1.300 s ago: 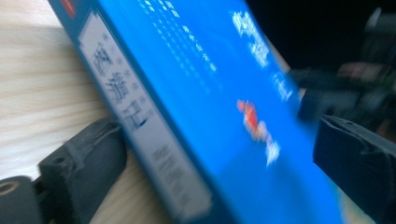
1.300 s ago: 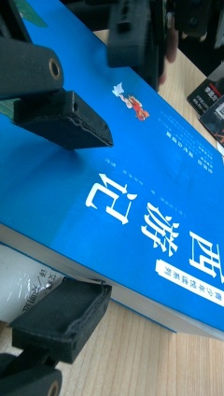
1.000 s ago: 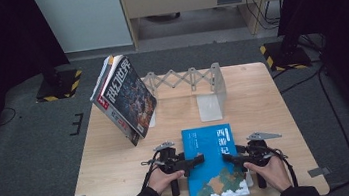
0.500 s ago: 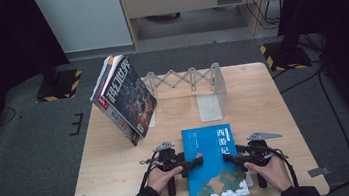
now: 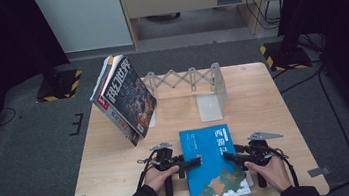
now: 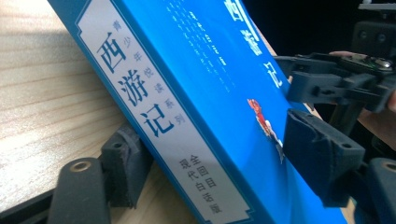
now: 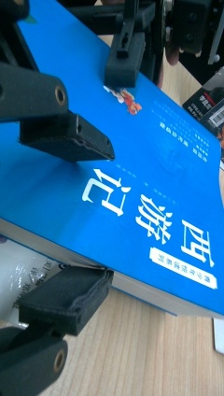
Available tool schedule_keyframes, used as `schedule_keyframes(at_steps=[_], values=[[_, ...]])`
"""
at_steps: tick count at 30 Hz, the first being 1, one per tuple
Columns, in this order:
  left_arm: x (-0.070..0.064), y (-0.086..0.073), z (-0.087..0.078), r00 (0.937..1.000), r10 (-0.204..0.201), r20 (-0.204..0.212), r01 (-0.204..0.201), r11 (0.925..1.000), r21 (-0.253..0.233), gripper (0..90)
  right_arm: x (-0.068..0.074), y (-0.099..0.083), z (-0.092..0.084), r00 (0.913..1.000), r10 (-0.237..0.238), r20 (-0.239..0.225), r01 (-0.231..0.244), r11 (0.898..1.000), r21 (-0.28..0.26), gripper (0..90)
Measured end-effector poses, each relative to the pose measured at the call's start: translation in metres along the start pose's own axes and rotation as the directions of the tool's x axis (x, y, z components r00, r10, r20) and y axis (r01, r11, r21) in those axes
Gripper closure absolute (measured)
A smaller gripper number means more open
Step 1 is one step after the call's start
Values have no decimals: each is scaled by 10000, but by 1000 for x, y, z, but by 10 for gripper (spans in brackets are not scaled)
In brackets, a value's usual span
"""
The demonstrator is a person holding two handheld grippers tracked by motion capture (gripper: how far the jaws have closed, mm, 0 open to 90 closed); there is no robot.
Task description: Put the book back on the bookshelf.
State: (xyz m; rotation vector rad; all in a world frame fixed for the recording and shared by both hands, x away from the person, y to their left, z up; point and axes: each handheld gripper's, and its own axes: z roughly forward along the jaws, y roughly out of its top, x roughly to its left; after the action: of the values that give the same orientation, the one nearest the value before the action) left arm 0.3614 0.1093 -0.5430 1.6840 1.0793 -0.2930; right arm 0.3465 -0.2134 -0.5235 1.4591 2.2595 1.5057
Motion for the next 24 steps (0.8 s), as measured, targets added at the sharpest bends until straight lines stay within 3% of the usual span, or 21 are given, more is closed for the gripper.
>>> schedule_keyframes(at_steps=[2, 4, 6, 7, 18, 24], values=[[-3, 2, -4, 9998, 179, 43, -179, 9998, -55, 308, 0, 0, 0, 10000, -52, 16, 52, 10000, -39, 382], [-8, 5, -5, 9992, 71, 403, -58, 9994, -336, 404, 0, 0, 1, 10000, -35, 24, 35, 10000, -59, 384], [-18, 7, -1, 9973, 729, 131, -729, 9973, -20, 398, -1, 0, 1, 10000, 24, -67, -24, 9999, -113, 384], [-19, 7, 0, 9961, 878, 41, -878, 9961, 70, 388, 0, 0, 1, 10000, 44, -80, -45, 10000, -86, 384], [-17, 7, 7, 9982, 602, 52, -602, 9981, 100, 405, -2, 3, -2, 9996, -225, -194, 230, 9994, 251, 395], [-20, 9, 6, 9972, 749, 33, -749, 9970, 184, 411, 0, 2, -4, 9999, 38, -140, -34, 9996, 276, 407]])
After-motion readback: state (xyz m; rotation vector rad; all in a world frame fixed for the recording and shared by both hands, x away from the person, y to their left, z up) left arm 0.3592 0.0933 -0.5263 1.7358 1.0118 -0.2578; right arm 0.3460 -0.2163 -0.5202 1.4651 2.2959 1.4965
